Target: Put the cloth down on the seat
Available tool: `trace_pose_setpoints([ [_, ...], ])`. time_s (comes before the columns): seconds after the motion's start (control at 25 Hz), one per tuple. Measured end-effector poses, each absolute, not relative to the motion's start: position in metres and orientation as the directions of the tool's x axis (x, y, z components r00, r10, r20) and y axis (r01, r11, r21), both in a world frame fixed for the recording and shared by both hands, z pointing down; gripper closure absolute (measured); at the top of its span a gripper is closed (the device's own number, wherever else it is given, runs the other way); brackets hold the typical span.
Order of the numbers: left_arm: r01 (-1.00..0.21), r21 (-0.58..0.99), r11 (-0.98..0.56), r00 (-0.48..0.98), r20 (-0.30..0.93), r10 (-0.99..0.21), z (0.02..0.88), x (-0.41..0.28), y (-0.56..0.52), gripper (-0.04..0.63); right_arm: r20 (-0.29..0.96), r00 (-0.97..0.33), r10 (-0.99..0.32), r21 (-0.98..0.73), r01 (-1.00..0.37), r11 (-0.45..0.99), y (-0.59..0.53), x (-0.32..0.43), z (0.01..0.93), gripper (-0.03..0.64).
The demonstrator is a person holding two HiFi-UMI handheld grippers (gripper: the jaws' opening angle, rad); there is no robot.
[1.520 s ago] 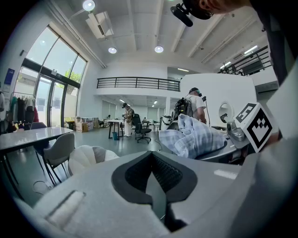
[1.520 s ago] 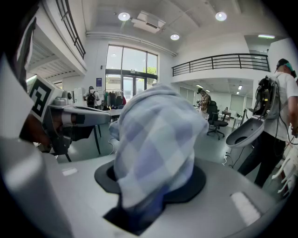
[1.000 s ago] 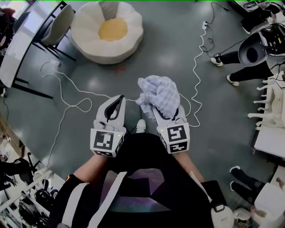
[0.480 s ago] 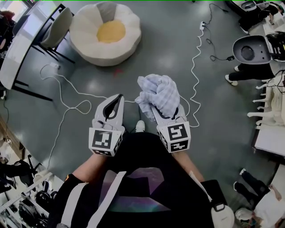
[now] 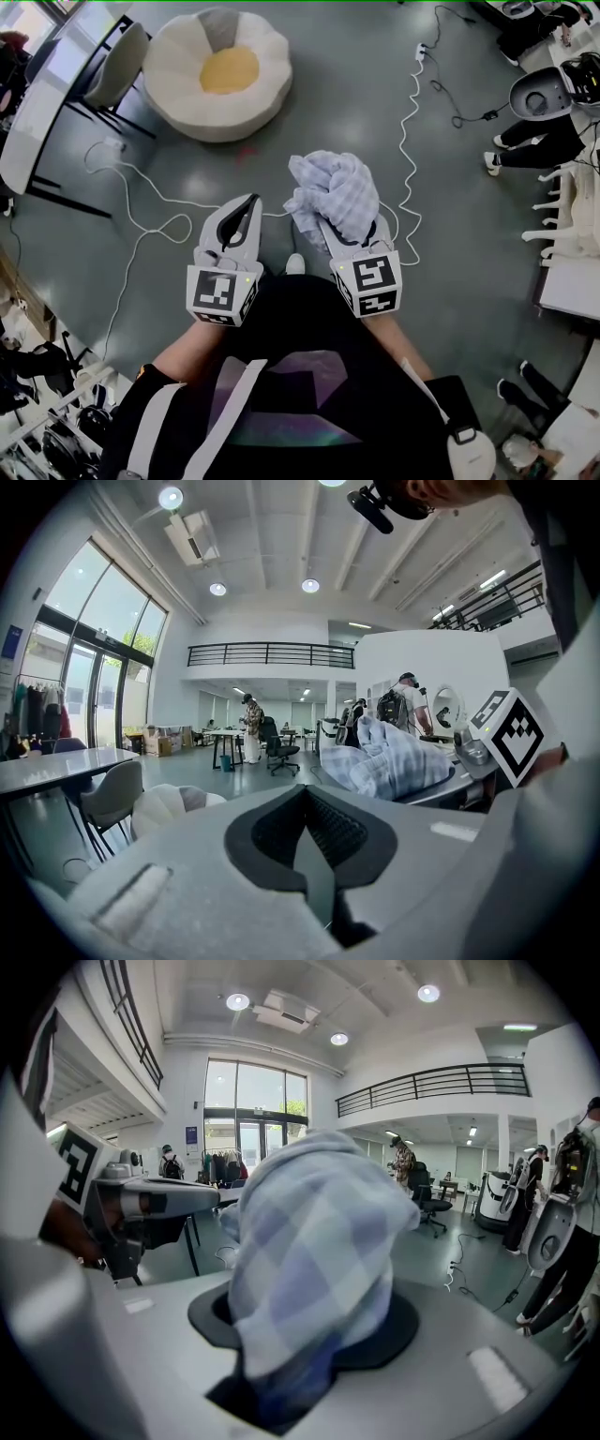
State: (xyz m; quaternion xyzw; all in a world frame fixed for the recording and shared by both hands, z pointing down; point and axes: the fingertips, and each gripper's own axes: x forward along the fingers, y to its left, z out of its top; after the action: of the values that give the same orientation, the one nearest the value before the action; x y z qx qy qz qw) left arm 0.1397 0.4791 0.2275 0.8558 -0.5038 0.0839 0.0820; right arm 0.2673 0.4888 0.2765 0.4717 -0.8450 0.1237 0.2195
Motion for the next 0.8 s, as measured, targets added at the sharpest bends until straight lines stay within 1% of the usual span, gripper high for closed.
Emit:
trace_pose_setpoints([
  [0.36,-0.878,0.065,-0.474,0.475,0.239,-0.847,0.234,0.13,0.467,0.592,0.504,-0.443,-0.741,-0.015,-0.862,0.506,0.476,0.263,0.286,0.402],
  [0.64,-0.861,0.087,-0.502,0.508,0.227,-0.831,0.238,0.138,0.434,0.592,0.511,-0.429,-0.744,-0.007,-0.868,0.496,0.454,0.26,0.288,0.402],
  [0.8,-0.858,0.097,-0.505,0.512,0.239,-0.825,0.242,0.134,0.406,0.592,0.527,-0.416,-0.741,-0.017,-0.877,0.479,0.428,0.259,0.291,0.401],
])
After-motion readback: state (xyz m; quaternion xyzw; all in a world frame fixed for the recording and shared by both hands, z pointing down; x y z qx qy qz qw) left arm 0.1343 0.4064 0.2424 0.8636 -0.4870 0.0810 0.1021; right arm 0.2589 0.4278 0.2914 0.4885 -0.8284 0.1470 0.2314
